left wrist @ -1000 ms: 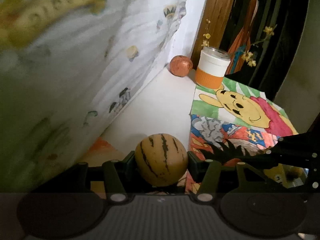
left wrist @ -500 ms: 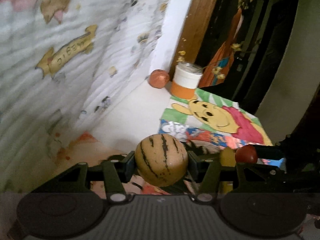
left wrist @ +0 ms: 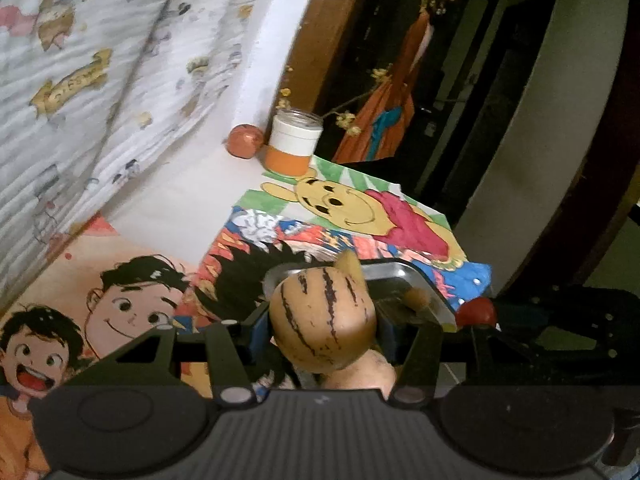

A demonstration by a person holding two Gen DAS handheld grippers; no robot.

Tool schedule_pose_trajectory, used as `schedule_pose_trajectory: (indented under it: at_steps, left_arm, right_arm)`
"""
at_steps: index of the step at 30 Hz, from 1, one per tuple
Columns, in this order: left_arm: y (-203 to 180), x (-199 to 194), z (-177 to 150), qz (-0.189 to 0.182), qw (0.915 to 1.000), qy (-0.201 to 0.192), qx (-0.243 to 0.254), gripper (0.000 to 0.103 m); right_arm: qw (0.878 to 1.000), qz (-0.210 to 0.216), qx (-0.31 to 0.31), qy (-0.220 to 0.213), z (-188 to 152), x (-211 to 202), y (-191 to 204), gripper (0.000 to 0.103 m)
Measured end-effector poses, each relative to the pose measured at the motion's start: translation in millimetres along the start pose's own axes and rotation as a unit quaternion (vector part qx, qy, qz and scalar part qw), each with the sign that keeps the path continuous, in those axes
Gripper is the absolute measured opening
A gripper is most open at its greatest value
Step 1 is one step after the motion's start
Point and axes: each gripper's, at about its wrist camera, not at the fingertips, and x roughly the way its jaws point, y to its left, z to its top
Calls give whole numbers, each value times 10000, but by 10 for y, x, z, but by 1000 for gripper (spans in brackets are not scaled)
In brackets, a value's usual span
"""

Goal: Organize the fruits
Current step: 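Carry the melon and the tomato over the metal tray with both tools, then lower the melon into the tray with the left tool while the right tool releases the tomato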

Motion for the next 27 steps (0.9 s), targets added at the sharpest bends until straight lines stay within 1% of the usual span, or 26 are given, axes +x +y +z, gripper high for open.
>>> schedule_pose_trajectory:
  at_steps: [5,8,13,17,20,23,27]
  left_arm:
    - [-177,-119,-167,-41,9999,-98,94,58]
    - [-274,-161,-280,-112,9997,-118,180,58]
    - [-448,-173,-426,-275,9990,5,358,58]
    - [-551,-175,-516,-335,9983,69,472,58]
    - [-645,-194,-595,-362,9973,44,632,58]
    - [-744,-194,-672,-406,9959,67,809,58]
    - [-846,-159,-760,-464,9946,177,908,58]
  right_arm:
    - [9997,-219,-88,-77,-247,-221,51,32]
    - [9997,-226,-40,-127,-383,-332,104,32]
    - [9996,-205,48,-166,-581,-511,212,32]
    - [9992,-332,-29,-225,-773,-661,308,32]
    - [9987,-450,-24,-235,-903,-752,349,32]
    - [9982,-546,93,-250,-1009,-824,363,32]
    - [9968,-648,400,-224,-1122,-876,359,32]
